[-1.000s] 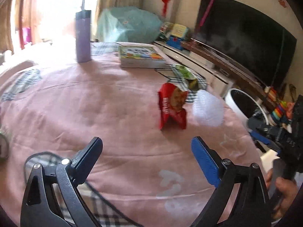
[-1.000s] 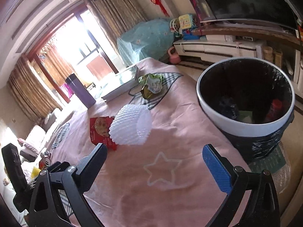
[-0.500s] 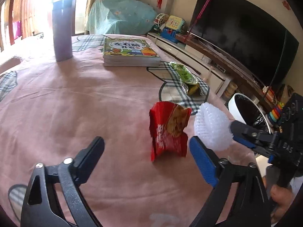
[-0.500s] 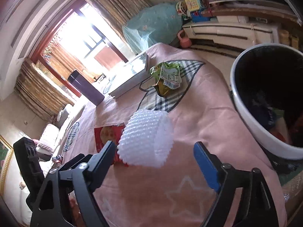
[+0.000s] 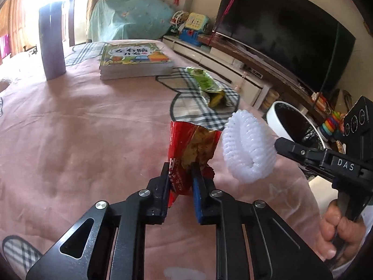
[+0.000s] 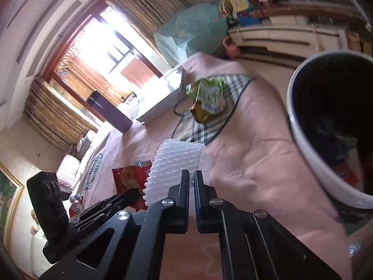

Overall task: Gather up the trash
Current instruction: 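Grasp the red chip bag with the left tool while the right tool grasps the white foam net, then carry the chip bag and foam net over the bin and open both tools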

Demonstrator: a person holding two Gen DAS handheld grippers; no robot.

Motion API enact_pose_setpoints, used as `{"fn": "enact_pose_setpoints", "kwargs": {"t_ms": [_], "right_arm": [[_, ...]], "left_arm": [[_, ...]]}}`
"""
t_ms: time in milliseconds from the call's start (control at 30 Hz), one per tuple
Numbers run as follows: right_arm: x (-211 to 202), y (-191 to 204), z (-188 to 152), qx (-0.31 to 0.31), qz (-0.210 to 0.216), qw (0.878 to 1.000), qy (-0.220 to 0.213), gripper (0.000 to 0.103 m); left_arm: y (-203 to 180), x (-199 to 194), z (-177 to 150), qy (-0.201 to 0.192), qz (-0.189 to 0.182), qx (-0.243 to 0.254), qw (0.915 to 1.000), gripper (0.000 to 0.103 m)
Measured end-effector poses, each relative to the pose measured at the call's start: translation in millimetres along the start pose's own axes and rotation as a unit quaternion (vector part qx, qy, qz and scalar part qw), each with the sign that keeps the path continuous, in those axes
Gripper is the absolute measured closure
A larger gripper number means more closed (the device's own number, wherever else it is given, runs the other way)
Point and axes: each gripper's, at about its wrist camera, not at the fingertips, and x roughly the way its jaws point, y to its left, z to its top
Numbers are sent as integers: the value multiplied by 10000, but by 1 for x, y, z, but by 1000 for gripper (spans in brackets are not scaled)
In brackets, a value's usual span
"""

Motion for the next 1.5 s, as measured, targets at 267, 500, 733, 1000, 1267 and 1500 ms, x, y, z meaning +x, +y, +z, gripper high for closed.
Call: {"fn": "enact_pose_setpoints", "kwargs": {"t_ms": [267, 500, 733, 1000, 1267, 1500], "right_arm": [[-34, 1, -8, -142, -29, 9996, -236, 100], [-63, -6, -14, -122, -85, 9990, -433, 100], [-93, -17, -17, -62, -157, 9977, -651, 100], [-127, -37, -11, 97, -265, 9948, -975, 100], [-146, -52, -2, 188, -320, 9925, -1168, 100], [-155, -61, 3, 212, -421, 9907, -1278, 100]], "left_arm": [[-20, -16, -9, -4, -68, 155, 9999, 91], [-48, -25, -11, -10, -168, 396, 9991, 91], [-82, -26, -12, -12, -265, 643, 9976, 91], [-120, -23, -8, -27, -363, 949, 9948, 91], [-147, -20, -2, -50, -457, 1158, 9922, 91], [-167, -13, 4, -11, -546, 1270, 9904, 91]]}}
